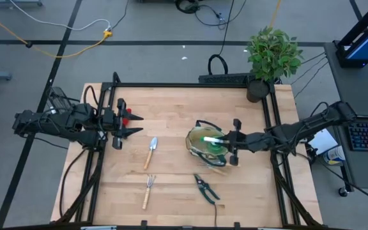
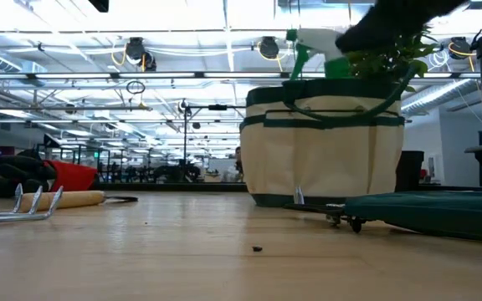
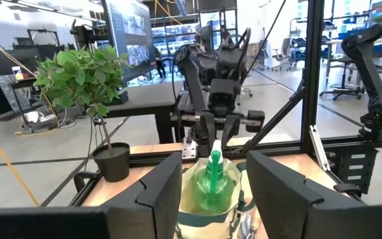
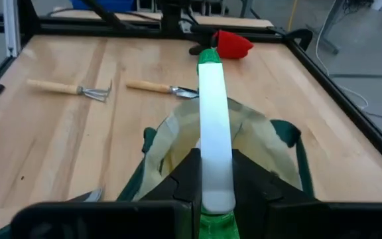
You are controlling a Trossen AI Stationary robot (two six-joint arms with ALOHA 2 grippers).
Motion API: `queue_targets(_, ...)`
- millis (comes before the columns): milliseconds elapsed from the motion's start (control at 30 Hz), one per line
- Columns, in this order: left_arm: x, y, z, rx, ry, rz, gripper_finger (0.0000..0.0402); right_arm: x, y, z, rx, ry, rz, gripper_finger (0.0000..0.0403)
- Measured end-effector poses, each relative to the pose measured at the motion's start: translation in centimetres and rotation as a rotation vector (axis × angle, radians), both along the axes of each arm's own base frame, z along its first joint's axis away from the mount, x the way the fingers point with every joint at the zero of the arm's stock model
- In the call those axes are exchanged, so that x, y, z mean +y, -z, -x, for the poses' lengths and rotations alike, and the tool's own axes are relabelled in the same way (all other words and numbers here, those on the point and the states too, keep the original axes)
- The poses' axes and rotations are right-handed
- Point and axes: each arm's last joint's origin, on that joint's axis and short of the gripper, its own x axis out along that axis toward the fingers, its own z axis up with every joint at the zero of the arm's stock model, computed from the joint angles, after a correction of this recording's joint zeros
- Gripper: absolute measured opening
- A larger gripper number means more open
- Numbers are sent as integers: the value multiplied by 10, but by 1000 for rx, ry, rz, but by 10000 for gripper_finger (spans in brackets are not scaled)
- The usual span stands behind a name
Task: Pick & Place Garden tools in Gardening bag
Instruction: Put the green spray bottle into the white gardening bag
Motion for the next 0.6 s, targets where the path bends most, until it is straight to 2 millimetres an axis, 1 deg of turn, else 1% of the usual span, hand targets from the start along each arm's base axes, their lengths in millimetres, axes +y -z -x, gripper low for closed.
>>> queue_targets(300, 0, 0, 0, -1, 0, 0, 177, -8, 47, 24, -109, 2, -31, 47)
queue_targets(467, 0, 0, 0, 0, 0, 0, 177, -13, 63, 36, -219, 11, -16, 48)
queue_targets(600, 0, 0, 0, 0, 0, 0, 177, -15, 69, 43, -328, 8, -35, 48)
